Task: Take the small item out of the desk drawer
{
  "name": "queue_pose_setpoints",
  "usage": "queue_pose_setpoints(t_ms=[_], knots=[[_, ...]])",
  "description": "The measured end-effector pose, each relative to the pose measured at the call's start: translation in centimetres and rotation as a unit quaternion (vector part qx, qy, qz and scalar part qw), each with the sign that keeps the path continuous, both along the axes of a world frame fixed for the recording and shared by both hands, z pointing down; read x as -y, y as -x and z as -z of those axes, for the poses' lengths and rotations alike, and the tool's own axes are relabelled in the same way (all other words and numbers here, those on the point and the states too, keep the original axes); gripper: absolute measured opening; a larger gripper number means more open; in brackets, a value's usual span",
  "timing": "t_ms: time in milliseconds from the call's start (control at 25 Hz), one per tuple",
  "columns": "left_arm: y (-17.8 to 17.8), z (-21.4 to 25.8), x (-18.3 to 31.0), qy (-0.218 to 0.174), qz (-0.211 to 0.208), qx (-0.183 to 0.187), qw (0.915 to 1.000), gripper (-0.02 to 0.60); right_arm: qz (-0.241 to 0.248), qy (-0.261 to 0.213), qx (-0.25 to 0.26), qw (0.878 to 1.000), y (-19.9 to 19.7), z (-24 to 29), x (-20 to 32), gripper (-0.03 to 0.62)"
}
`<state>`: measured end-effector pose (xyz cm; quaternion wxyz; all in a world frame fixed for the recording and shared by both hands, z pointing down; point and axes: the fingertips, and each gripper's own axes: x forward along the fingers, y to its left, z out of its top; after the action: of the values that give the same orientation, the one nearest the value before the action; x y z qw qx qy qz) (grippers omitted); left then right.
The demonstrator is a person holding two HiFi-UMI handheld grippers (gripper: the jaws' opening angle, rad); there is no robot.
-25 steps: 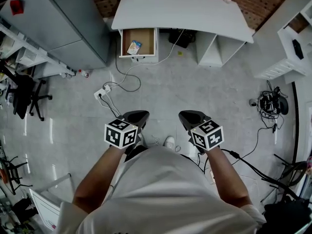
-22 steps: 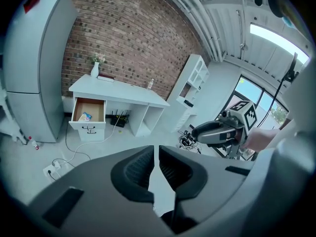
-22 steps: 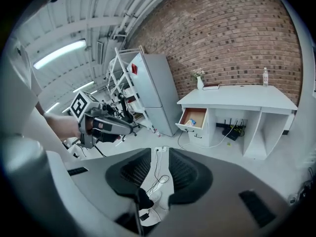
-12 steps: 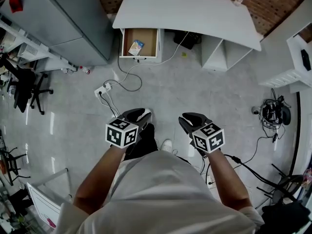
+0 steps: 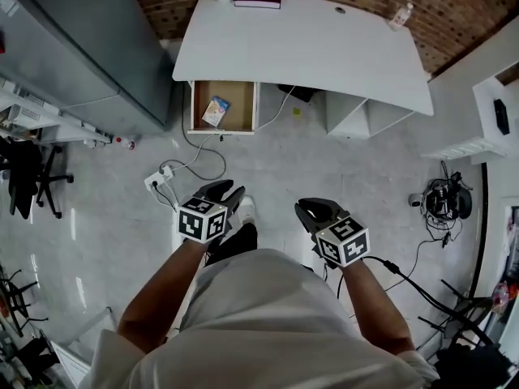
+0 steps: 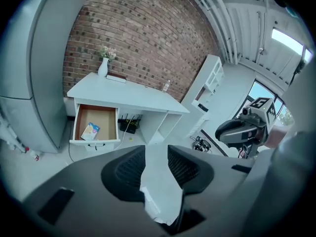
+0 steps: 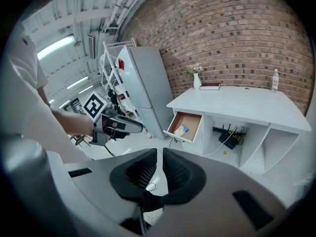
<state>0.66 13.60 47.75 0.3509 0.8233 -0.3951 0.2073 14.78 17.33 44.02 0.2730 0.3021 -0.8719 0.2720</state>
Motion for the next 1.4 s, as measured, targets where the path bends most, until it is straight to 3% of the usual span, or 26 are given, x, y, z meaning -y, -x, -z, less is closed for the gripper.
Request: queue_pose_setpoints(t_ms=[240,440,680,920,1080,1280,1400], knots=[[4.3,-2.7,10.5,-0.001,-0.001,0.019,0.9998,0.138,-0.007,0.001,-0.003,1.000,4.3,-0.9,10.3,0.041],[7.7,-6.8,16.2,0.012,0.026,0.042,0.9987,0.158,0.009,0.021,-0.003,1.000,6.6,-2.5,15.1,0.041],[10.3,-12.9,22.4,0.032,0.061,0.062,0.9957,0.199,0.060,0.047,-0.014,0.997,8.0,-6.5,20.3,0.041],[12.5,-19.9,29.0,0.071,0.082,0.094,0.9896,0.238,0.135,0.079,-0.057,0.986,11.1,-11.8,26.2,0.041],[13.4,-24.2,33.9,0.082,0.076,0.128,0.9855,0.265,0.171,0.092,-0.066,0.979,13.2,-15.1,30.0,0.048],[15.8,-30.6,37.5,0.093,0.053,0.186,0.9766,0.296,0.203,0.111,-0.062,0.971,14.9,-18.9,31.8,0.120],[16.7,-34.1,39.6,0.094,0.035,0.213,0.9718,0.307,0.208,0.116,-0.064,0.969,15.0,-21.1,33.1,0.130]])
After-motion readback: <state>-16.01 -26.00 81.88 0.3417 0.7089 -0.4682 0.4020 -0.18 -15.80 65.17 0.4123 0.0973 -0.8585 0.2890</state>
